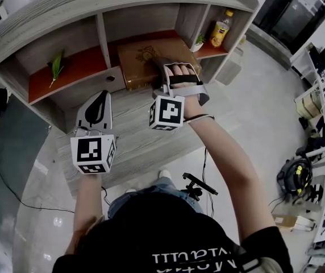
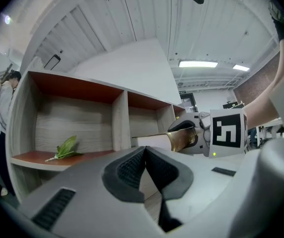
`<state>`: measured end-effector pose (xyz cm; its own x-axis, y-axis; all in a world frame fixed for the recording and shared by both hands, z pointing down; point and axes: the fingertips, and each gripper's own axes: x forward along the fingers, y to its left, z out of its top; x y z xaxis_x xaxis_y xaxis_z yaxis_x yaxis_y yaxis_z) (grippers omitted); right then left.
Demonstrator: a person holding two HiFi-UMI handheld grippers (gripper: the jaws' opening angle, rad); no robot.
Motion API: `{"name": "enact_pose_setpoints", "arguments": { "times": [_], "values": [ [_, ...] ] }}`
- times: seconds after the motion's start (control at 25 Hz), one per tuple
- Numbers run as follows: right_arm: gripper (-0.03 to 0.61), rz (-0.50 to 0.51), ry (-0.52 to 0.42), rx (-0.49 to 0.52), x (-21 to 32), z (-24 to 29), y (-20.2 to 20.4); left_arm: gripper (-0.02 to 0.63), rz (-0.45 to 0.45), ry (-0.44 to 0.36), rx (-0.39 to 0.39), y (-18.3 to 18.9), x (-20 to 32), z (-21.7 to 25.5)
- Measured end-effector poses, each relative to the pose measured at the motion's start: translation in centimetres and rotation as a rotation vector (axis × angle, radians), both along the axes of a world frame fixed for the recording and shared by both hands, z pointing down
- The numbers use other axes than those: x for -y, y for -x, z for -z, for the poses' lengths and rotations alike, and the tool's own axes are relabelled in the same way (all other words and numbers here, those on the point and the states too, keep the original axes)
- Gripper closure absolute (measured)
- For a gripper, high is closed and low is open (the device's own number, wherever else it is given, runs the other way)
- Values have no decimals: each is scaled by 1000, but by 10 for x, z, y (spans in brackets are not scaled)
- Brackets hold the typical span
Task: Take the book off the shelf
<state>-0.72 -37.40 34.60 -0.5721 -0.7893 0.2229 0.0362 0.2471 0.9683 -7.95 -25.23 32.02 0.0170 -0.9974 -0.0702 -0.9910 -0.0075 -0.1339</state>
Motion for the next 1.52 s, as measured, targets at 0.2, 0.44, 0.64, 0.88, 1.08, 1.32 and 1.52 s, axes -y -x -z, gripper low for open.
{"name": "enact_pose_setpoints", "arguments": {
  "times": [0.2,0.44,0.64,0.88,1.08,1.32,1.52],
  "values": [
    [330,-38,-7,21,-8,6,-7,601,-41,-3,-3,-2,-1,1],
    [337,-91,22,51,-16,8,-10,601,-86,-7,-6,1,-1,1],
    [341,-139,37,51,-22,4,-23,601,-124,-10,-3,-8,-5,3],
    [342,-185,55,64,-32,2,-34,601,-155,-13,2,-12,-14,4],
    [344,-221,69,88,-42,-1,-41,601,-182,-15,9,-15,-22,3],
    [345,-272,102,129,-56,-2,-48,601,-219,-18,16,-18,-32,6],
    [345,-310,138,165,-63,-8,-54,601,-242,-19,23,-21,-38,4]
  ]
}}
